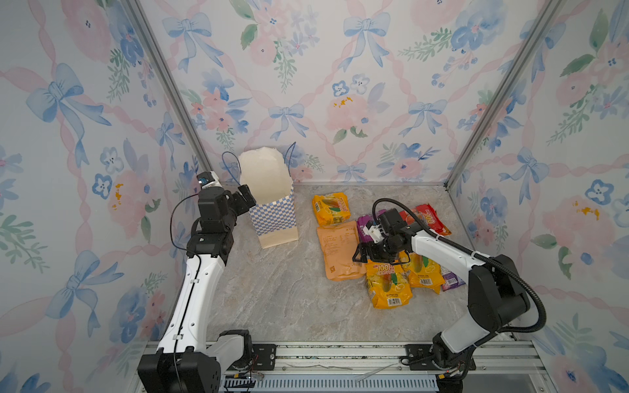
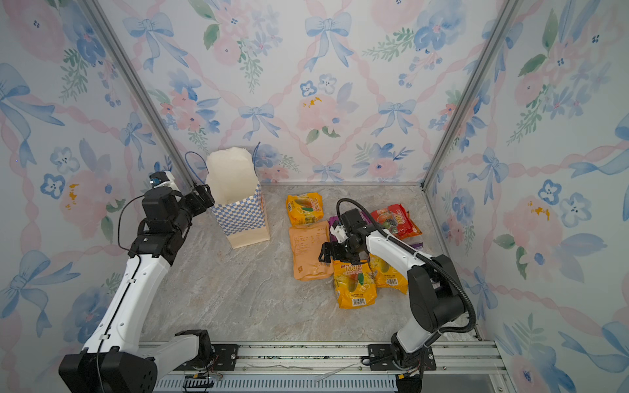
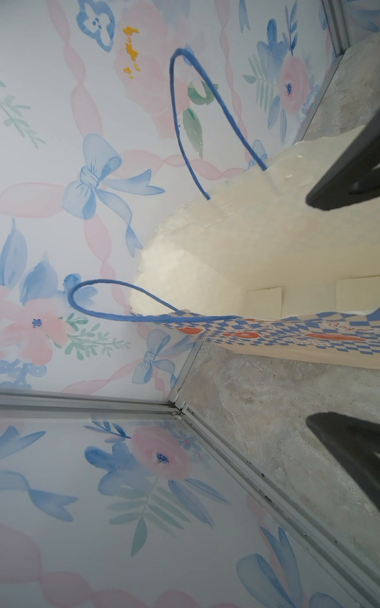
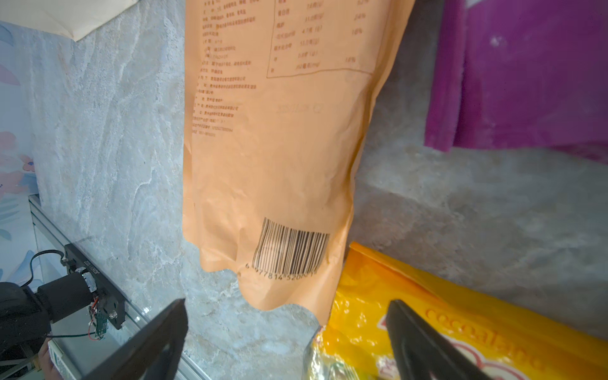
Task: Place the snacks into the paper bag
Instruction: Pick up the snack at the center of the table.
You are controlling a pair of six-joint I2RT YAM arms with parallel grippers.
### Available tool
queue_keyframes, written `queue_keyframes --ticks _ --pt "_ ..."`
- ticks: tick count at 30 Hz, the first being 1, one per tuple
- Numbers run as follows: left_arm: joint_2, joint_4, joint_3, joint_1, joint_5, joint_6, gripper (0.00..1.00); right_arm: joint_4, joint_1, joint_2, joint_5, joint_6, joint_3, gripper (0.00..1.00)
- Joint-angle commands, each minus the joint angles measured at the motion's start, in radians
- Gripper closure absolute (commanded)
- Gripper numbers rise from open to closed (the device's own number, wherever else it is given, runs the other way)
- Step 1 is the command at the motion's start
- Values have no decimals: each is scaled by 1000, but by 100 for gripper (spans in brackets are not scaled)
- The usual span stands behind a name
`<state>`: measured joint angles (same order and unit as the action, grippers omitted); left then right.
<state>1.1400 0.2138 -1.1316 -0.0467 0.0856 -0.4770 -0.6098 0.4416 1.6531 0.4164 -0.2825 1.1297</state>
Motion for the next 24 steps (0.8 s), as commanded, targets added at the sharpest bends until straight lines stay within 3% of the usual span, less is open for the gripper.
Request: queue_keyframes --ticks 1,5,16,24 --pt "41 55 -41 -21 -57 -6 2 12 9 43 21 -10 59 3" --pt "116 85 -94 -31 -132 -7 2 -1 9 70 20 -7 100 4" --pt "246 173 -225 -54 -169 -35 2 -35 4 101 2 -16 173 4" --pt "251 182 -221 -65 -198 -48 2 -24 5 99 2 -22 177 3"
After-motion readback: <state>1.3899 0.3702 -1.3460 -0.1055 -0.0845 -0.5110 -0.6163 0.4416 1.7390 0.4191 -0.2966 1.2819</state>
